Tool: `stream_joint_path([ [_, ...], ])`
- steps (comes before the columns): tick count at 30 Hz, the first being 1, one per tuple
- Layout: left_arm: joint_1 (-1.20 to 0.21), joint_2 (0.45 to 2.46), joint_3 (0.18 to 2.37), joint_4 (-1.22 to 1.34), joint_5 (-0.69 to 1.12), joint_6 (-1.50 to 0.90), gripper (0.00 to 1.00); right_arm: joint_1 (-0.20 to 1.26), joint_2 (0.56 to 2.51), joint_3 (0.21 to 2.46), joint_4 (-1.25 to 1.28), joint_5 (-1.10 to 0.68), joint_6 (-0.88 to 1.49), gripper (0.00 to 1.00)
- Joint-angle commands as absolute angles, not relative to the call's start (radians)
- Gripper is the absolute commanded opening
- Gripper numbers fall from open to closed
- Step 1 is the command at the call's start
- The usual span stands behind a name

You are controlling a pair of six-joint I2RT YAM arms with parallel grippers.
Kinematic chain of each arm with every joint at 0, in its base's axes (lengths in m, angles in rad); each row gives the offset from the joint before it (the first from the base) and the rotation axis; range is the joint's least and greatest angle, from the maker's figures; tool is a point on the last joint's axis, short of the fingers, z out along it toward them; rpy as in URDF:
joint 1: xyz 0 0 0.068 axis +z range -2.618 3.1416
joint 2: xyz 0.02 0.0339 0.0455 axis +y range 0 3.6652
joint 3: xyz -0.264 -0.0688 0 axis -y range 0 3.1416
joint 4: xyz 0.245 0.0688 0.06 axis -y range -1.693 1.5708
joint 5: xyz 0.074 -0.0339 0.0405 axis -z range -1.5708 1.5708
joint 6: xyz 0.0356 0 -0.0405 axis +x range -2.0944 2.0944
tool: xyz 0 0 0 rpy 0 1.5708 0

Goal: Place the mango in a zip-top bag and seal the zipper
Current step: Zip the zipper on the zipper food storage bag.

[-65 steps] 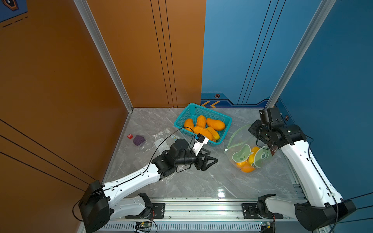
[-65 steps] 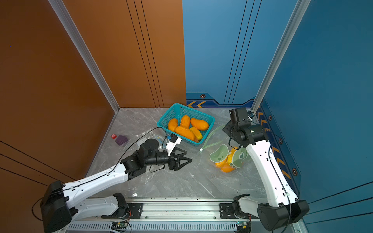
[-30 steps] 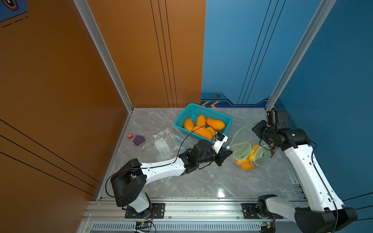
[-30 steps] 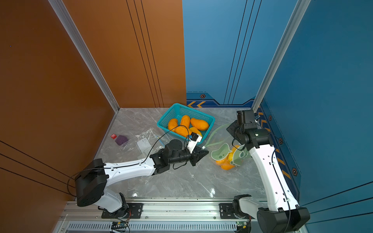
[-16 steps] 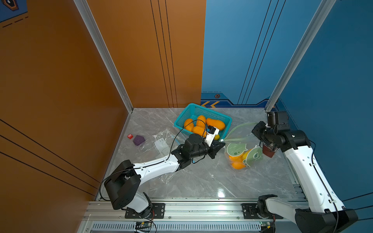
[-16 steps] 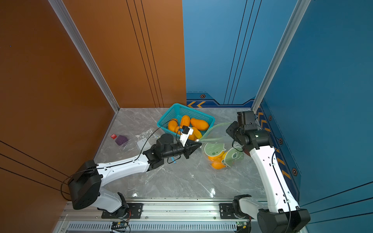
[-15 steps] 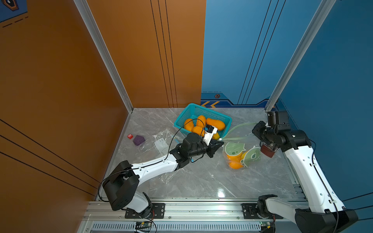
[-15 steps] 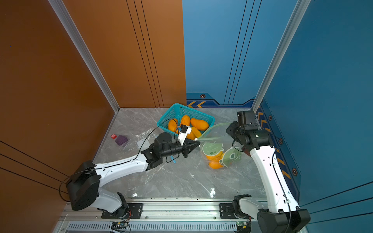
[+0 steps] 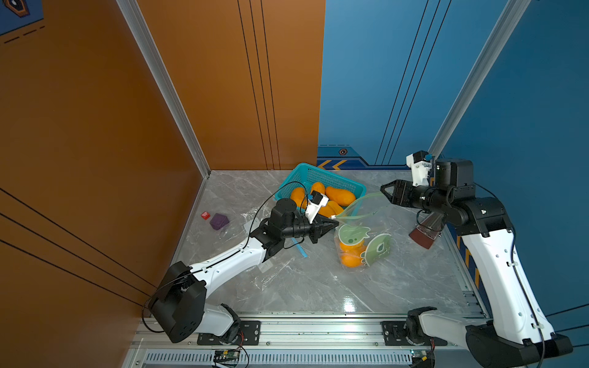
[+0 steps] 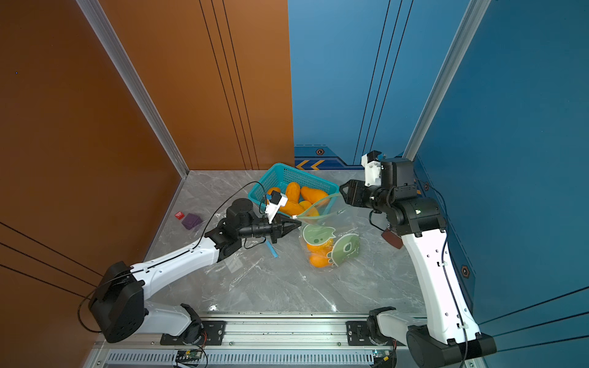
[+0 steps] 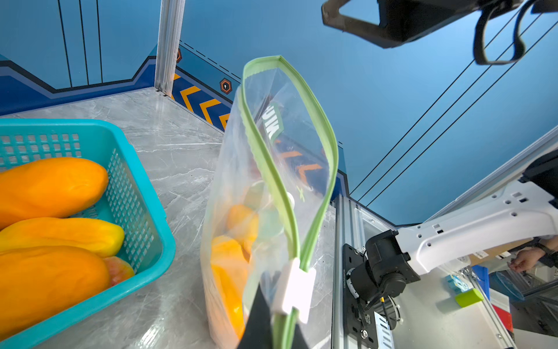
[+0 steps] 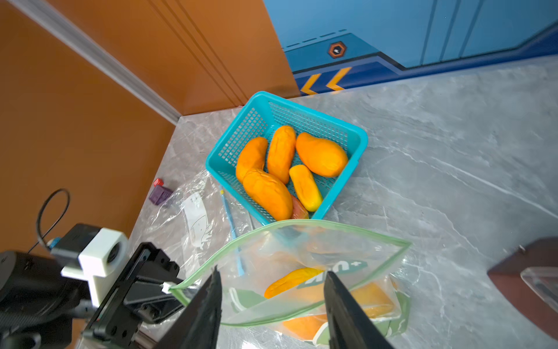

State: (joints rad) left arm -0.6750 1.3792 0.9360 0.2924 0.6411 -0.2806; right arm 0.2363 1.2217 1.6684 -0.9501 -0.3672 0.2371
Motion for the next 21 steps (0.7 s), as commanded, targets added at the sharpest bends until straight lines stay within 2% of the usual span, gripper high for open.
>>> stream_joint_path([
  [1, -0.676, 1.325, 1.005, 0.109, 0.647, -0.140, 0.00, 0.316, 1.243, 1.705, -0.956, -0.453, -0.032, 0.59],
  [5, -0.673, 1.308, 1.023, 0.037, 0.645, -0.075, 0.00, 0.442, 1.279, 1.696, -0.935, -0.460, -0.255, 0.61],
  [9, -0.671, 1.302, 1.065, -0.002, 0.648, -0.020, 0.00, 0.521, 1.333, 1.705, -0.926, -0.506, -0.401, 0.58],
  [21, -0.645, 1.302, 1.136, -0.116, 0.700, 0.078, 0.00, 0.540, 1.451, 1.702, -0.907, -0.737, -0.549, 0.50],
])
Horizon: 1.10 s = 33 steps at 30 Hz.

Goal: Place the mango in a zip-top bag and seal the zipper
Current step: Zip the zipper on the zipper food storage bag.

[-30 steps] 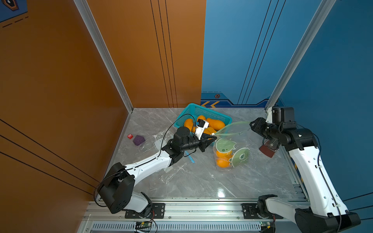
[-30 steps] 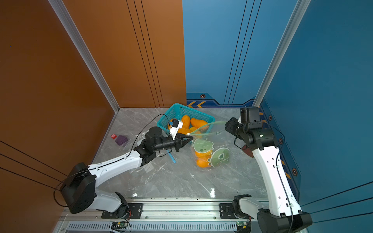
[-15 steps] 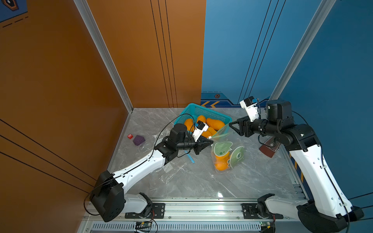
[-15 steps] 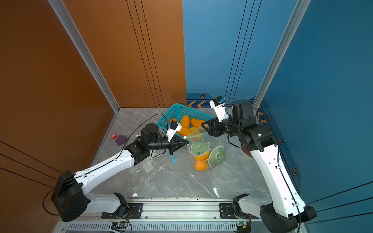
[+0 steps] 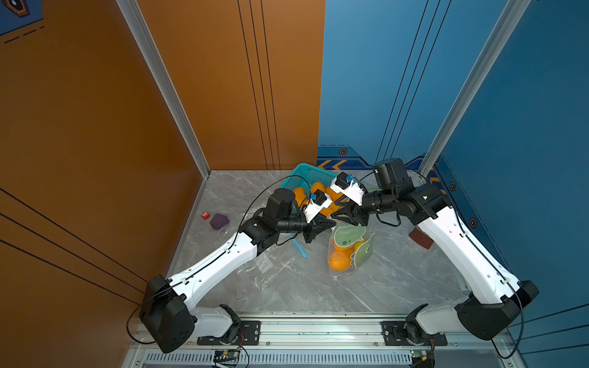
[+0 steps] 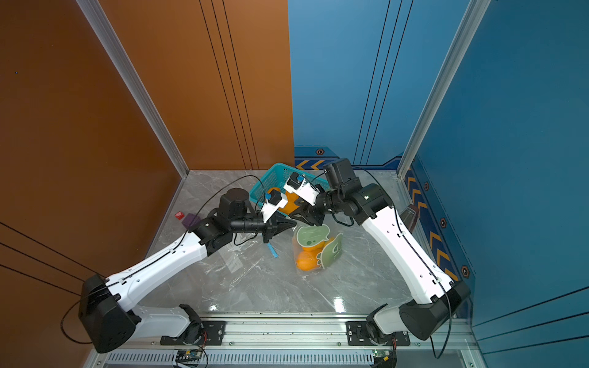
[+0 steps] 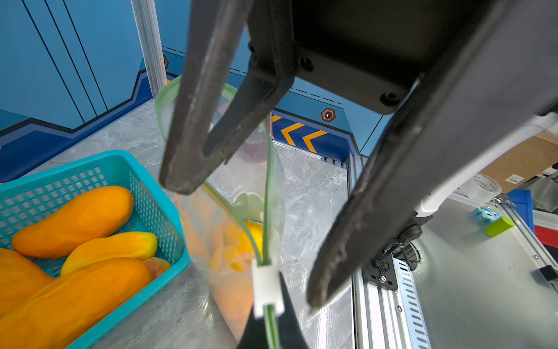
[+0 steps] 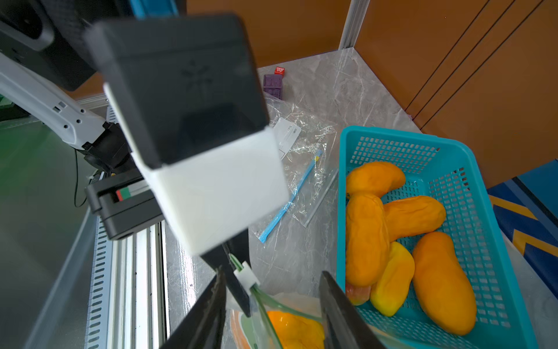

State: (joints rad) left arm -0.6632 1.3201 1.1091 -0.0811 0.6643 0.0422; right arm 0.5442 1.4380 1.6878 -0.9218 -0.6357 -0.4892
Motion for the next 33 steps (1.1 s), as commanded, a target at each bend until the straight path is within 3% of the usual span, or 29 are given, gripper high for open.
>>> stream_joint_path([
  [1, -0.641, 1.302, 1.136, -0.118, 0.702, 0.078, 0.00, 0.534, 1.456, 1.701, -0.908, -0.761, -0.549, 0.50],
  [21, -0.606, 1.316, 1.158, -0.120, 0.743, 0.067, 0.00, 0.505, 1.561, 1.733, -0.918, -0.908, -0.591, 0.51],
  [33, -0.583, 1.334, 1.179, -0.120, 0.745, 0.051, 0.00, 0.497, 1.554, 1.757, -1.042, -0.894, -0.676, 0.40],
])
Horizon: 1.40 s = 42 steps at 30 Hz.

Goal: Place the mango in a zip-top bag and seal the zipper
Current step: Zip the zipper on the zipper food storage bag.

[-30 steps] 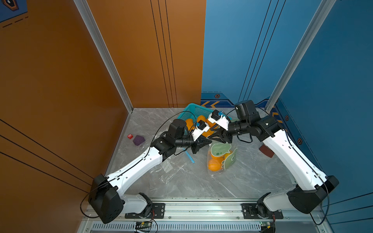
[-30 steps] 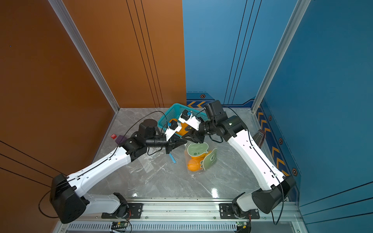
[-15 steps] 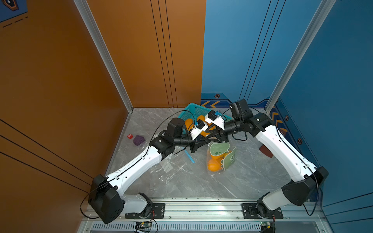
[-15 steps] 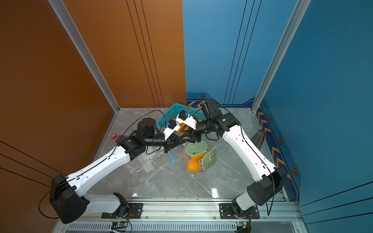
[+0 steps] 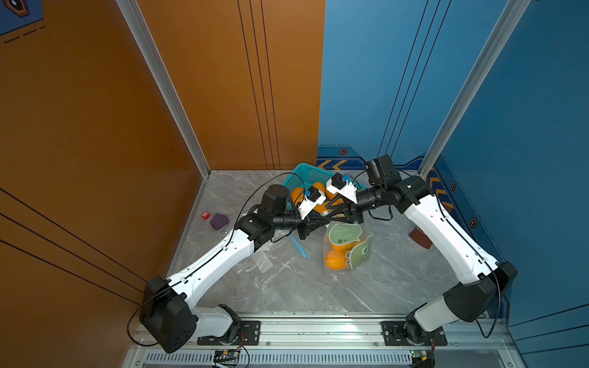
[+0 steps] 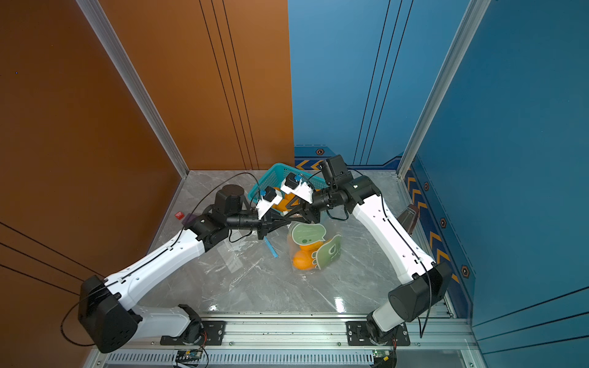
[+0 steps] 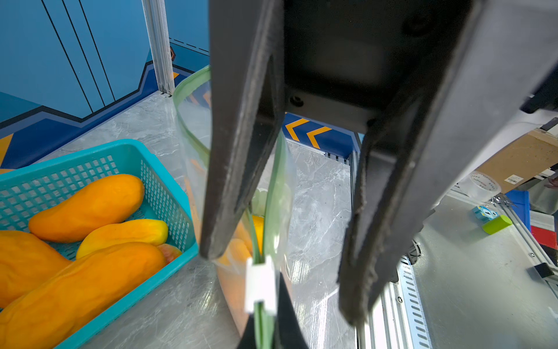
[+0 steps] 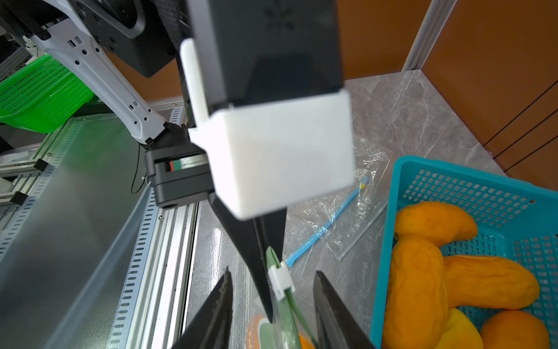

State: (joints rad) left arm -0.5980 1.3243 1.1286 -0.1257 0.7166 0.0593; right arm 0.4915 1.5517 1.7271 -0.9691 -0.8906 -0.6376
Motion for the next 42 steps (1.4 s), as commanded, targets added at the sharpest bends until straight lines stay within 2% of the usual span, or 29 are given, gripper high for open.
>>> stream_joint_path([
  [1, -0.584, 1.337, 1.183, -0.120, 0.748, 0.051, 0.00, 0.498, 1.553, 1.758, -1.043, -0.891, -0.677, 0.39],
  [7, -0.578, 1.352, 1.199, -0.120, 0.763, 0.054, 0.00, 0.524, 1.551, 1.771, -1.051, -0.848, -0.680, 0.34],
  [12, -0.565, 1.355, 1.206, -0.120, 0.770, 0.051, 0.00, 0.541, 1.557, 1.789, -1.049, -0.816, -0.674, 0.25],
  [15, -0.560, 1.350, 1.204, -0.120, 0.771, 0.051, 0.00, 0.541, 1.556, 1.789, -1.049, -0.790, -0.671, 0.26],
  [17, -0.557, 1.347, 1.201, -0.120, 0.775, 0.049, 0.00, 0.544, 1.558, 1.790, -1.049, -0.759, -0.662, 0.32],
  [20, -0.555, 1.348, 1.202, -0.119, 0.776, 0.049, 0.00, 0.557, 1.560, 1.822, -1.049, -0.721, -0.657, 0.32],
  [25, -0.553, 1.348, 1.187, -0.084, 0.776, 0.026, 0.00, 0.580, 1.566, 1.830, -1.045, -0.673, -0.647, 0.17],
  [31, -0.541, 1.344, 1.175, -0.062, 0.780, 0.004, 0.00, 0.595, 1.571, 1.830, -1.040, -0.607, -0.631, 0.11],
  [35, -0.533, 1.341, 1.166, -0.045, 0.782, -0.007, 0.00, 0.618, 1.567, 1.830, -1.037, -0.538, -0.630, 0.00],
  [42, -0.514, 1.329, 1.148, -0.040, 0.775, -0.012, 0.00, 0.627, 1.534, 1.827, -1.024, -0.461, -0.636, 0.00],
])
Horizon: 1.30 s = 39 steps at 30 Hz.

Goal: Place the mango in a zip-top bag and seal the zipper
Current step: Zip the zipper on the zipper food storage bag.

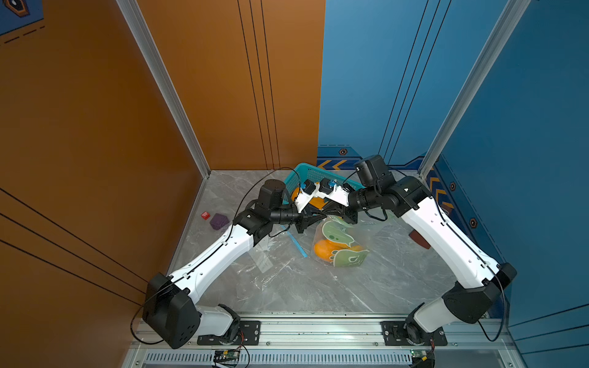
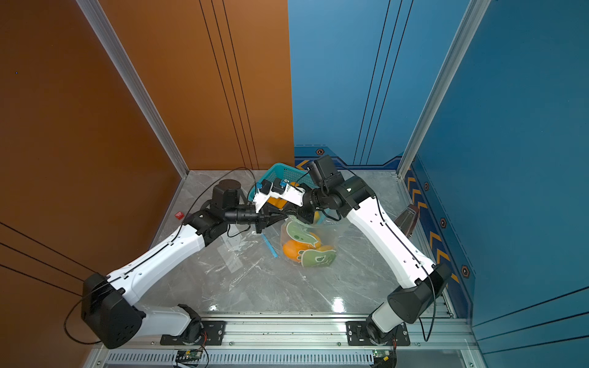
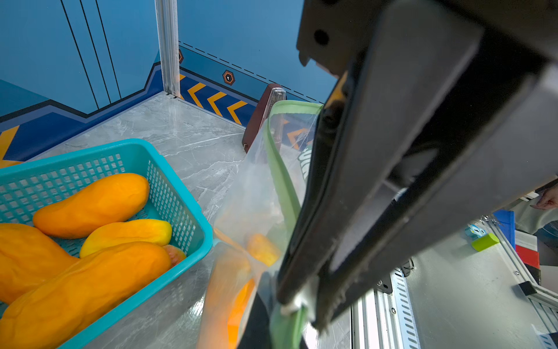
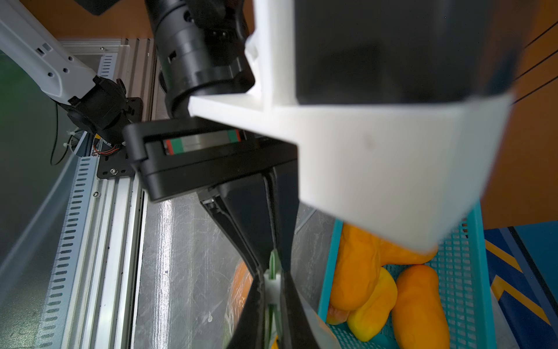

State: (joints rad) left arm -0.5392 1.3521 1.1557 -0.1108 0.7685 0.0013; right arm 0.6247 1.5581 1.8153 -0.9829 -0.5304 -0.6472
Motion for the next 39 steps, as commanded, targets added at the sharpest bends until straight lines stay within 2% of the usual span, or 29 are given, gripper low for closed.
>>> stream_joint_path([
  [1, -0.507, 1.326, 1.144, -0.041, 0.775, -0.013, 0.00, 0.628, 1.526, 1.828, -1.023, -0.450, -0.640, 0.00],
  [18, -0.427, 1.292, 1.093, -0.018, 0.727, -0.051, 0.00, 0.604, 1.397, 1.759, -1.062, -0.320, -0.675, 0.00],
  [39, -0.357, 1.271, 1.055, -0.001, 0.723, -0.101, 0.00, 0.391, 1.167, 1.510, -1.021, -0.284, -0.556, 0.00],
])
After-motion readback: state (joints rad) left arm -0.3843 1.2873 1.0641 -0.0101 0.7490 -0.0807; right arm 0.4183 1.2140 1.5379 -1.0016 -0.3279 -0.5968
